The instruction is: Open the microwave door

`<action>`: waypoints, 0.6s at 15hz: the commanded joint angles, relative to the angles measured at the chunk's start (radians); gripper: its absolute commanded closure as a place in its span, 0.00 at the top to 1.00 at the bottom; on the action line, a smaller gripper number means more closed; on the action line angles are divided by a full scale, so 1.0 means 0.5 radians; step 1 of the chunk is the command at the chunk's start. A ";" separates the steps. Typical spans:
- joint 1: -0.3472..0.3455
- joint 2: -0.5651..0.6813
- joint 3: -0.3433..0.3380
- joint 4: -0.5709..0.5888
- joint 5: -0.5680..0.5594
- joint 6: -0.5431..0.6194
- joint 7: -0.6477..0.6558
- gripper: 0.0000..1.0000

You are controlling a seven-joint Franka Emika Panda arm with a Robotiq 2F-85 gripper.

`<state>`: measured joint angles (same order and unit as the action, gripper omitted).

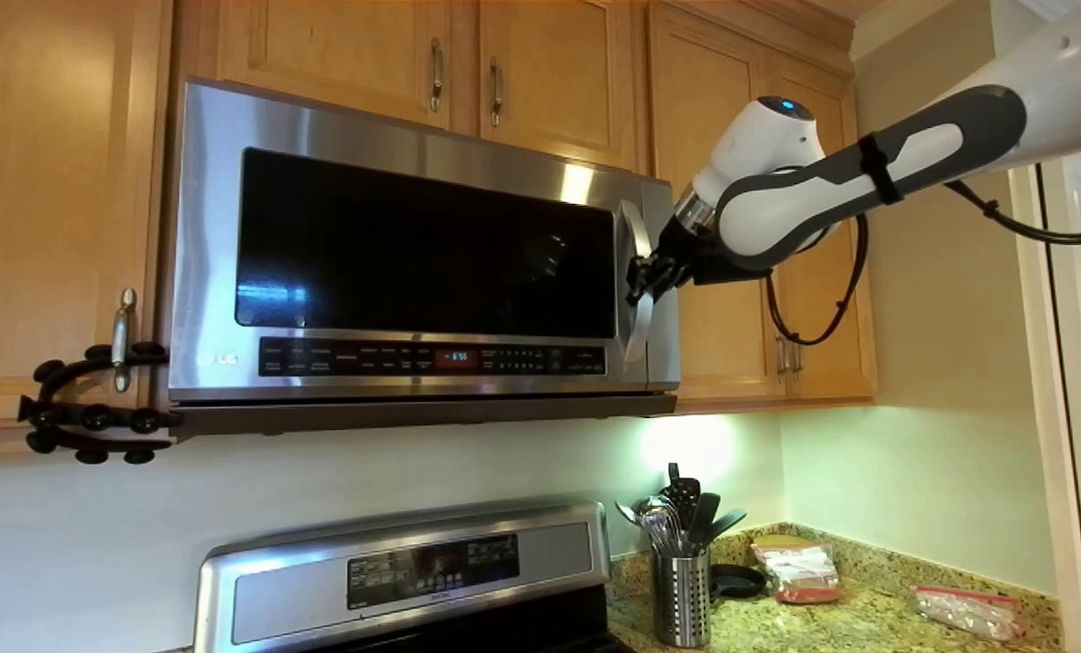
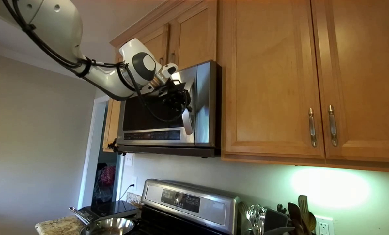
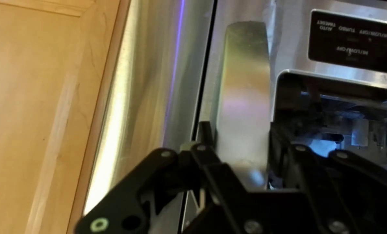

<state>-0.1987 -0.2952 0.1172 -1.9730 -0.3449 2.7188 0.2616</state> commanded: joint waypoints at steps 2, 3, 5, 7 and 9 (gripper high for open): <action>0.037 0.017 -0.012 -0.064 -0.004 0.012 0.031 0.17; 0.052 0.014 -0.018 -0.076 0.020 0.012 0.025 0.17; 0.123 -0.023 -0.033 -0.141 0.122 0.010 -0.022 0.17; 0.181 -0.078 -0.071 -0.213 0.224 0.002 -0.114 0.17; 0.211 -0.148 -0.069 -0.283 0.269 -0.059 -0.169 0.17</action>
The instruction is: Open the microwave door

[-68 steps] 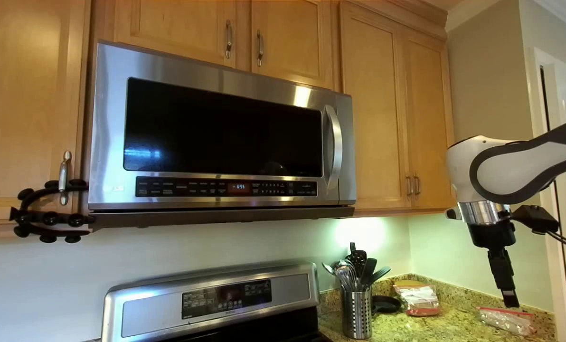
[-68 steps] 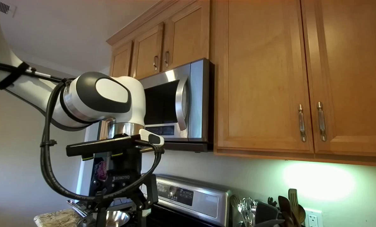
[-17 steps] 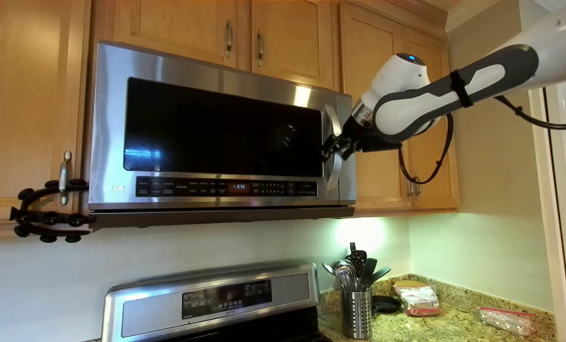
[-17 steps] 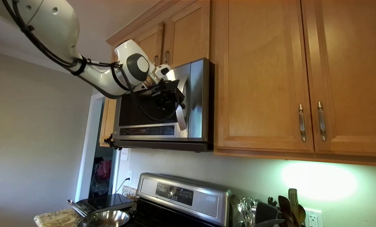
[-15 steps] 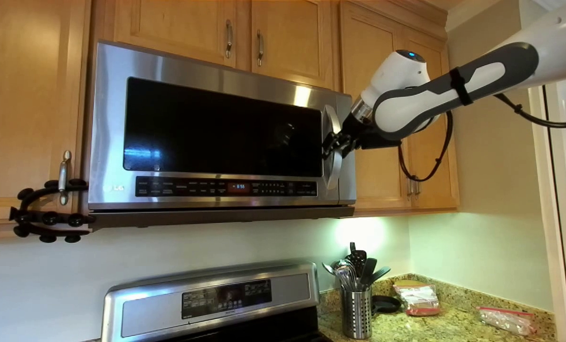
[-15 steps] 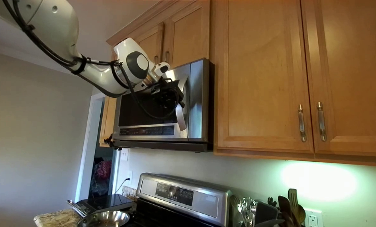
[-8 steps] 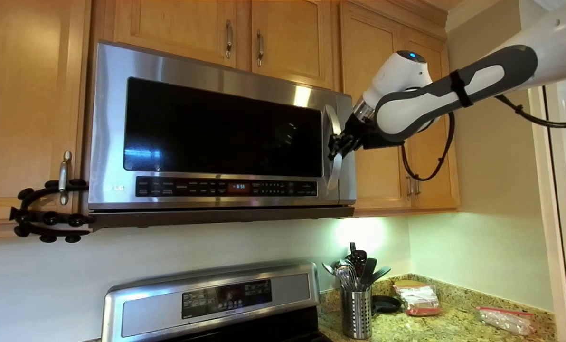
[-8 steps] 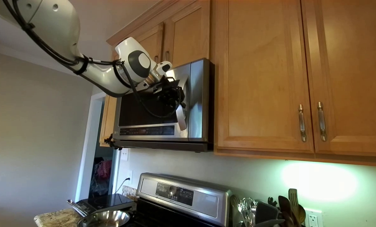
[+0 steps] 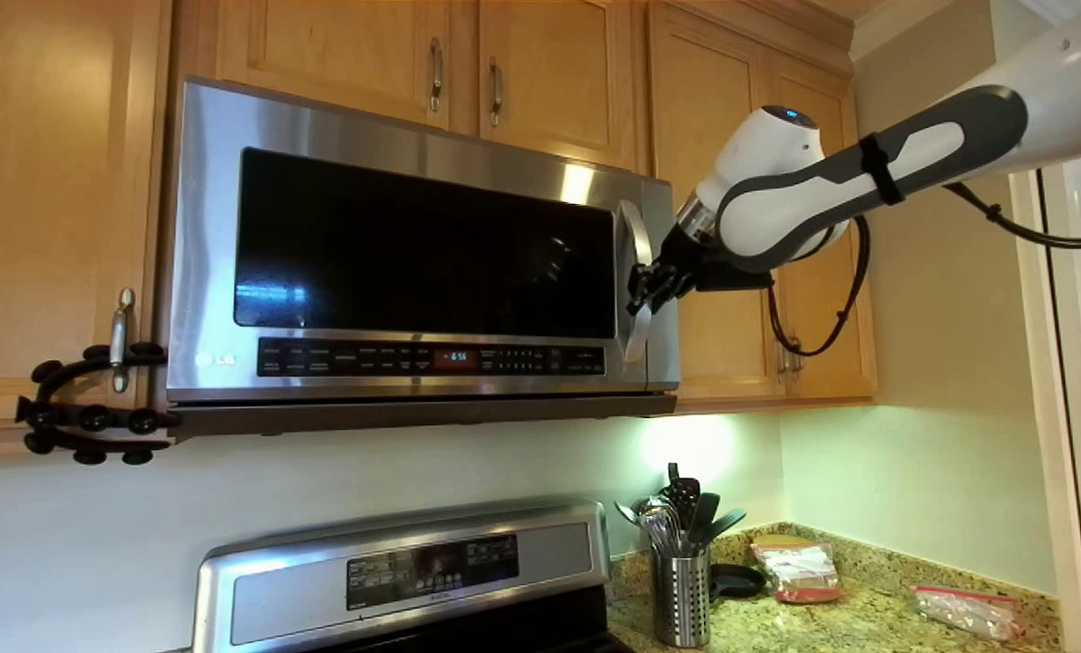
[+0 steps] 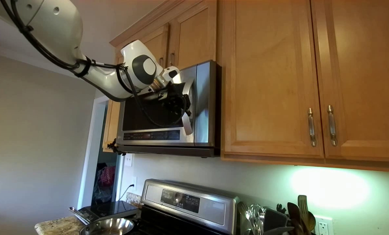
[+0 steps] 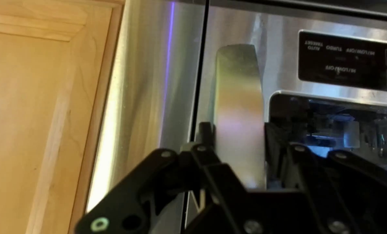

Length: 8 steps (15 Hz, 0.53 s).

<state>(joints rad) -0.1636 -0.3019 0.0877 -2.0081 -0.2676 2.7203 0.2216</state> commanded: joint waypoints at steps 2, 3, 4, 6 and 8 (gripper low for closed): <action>0.118 -0.190 0.022 -0.275 0.072 -0.107 -0.071 0.17; 0.129 -0.216 0.033 -0.308 0.074 -0.138 -0.075 0.17; 0.161 -0.231 0.052 -0.336 0.082 -0.167 -0.078 0.17; 0.233 -0.250 0.086 -0.369 0.103 -0.246 -0.105 0.17; 0.287 -0.257 0.096 -0.374 0.132 -0.344 -0.115 0.17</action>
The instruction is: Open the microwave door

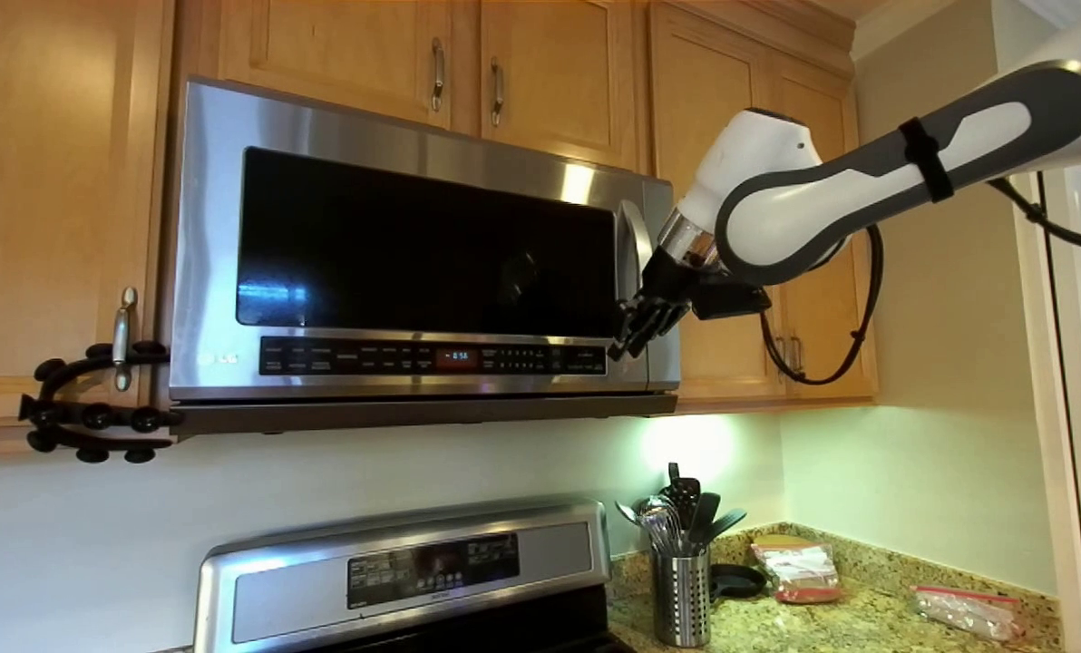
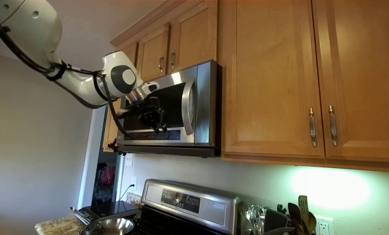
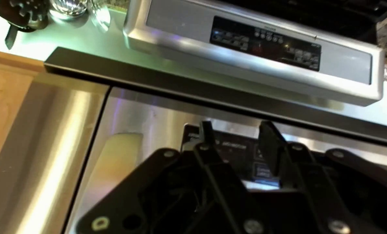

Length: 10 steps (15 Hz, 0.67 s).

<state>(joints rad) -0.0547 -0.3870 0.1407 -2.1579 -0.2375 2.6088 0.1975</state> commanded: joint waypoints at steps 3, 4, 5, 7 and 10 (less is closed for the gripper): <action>0.064 -0.096 -0.037 -0.058 0.082 -0.231 -0.059 0.74; 0.049 -0.097 -0.042 -0.048 0.068 -0.254 -0.051 0.80; 0.021 -0.095 -0.054 -0.032 0.041 -0.241 -0.034 0.87; -0.015 -0.076 -0.072 0.009 0.015 -0.214 -0.025 0.99; -0.059 -0.024 -0.110 0.103 -0.010 -0.163 -0.044 1.00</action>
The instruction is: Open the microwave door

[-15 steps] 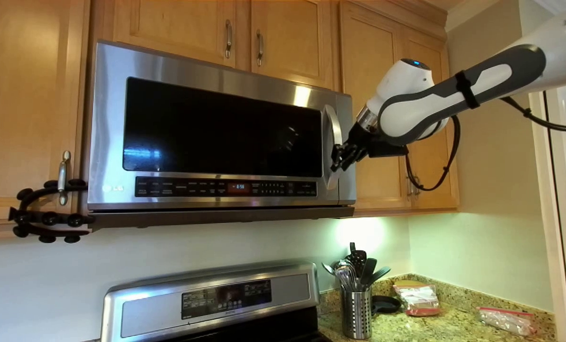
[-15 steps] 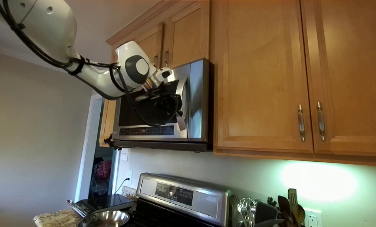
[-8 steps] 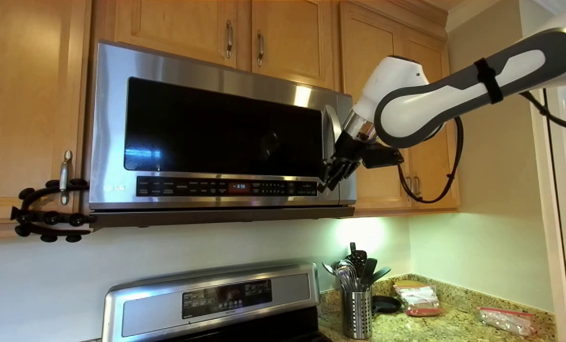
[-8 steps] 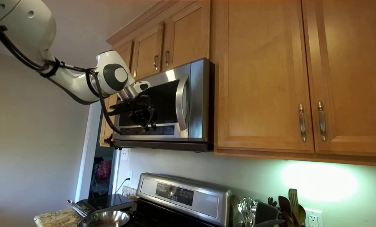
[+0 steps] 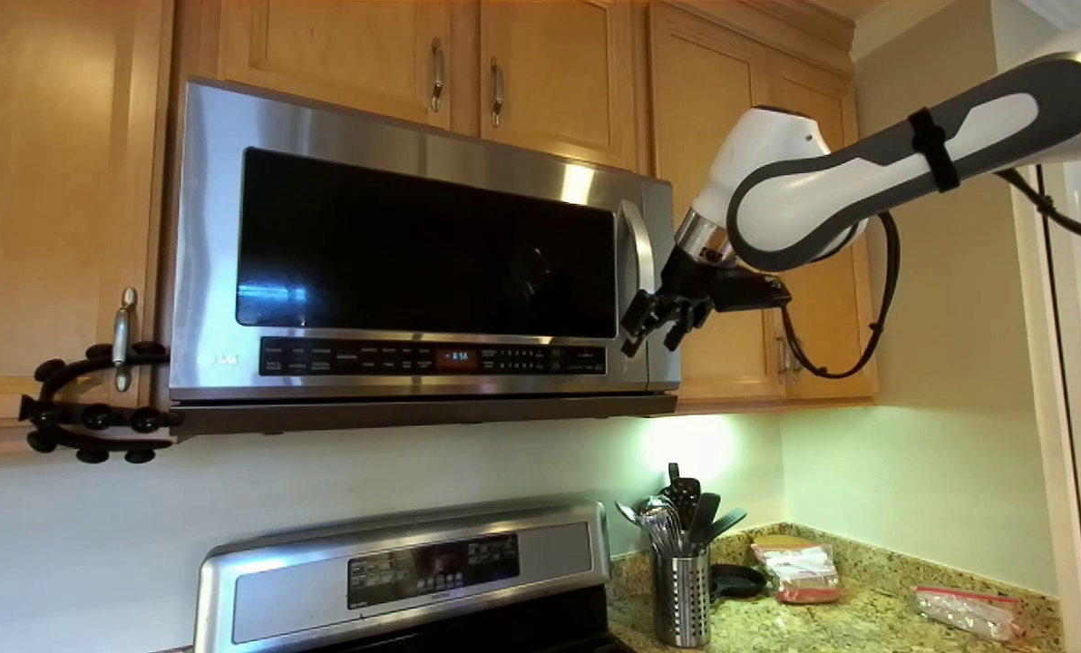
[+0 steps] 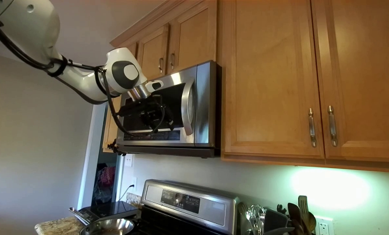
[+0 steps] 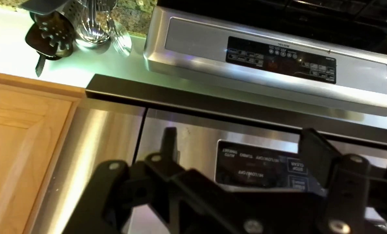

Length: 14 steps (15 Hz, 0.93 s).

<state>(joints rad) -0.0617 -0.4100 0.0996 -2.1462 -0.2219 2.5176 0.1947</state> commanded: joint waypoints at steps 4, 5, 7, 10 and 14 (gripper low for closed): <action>-0.062 0.093 -0.077 0.242 -0.047 0.034 -0.158 1.00; -0.059 0.114 -0.093 0.290 -0.041 0.032 -0.189 1.00; -0.055 0.156 -0.123 0.364 -0.026 0.053 -0.248 1.00; -0.041 0.227 -0.170 0.461 -0.002 0.085 -0.343 1.00; -0.017 0.328 -0.248 0.560 0.078 0.167 -0.482 1.00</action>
<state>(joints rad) -0.0879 -0.2924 0.0104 -1.9133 -0.2160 2.5640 0.0156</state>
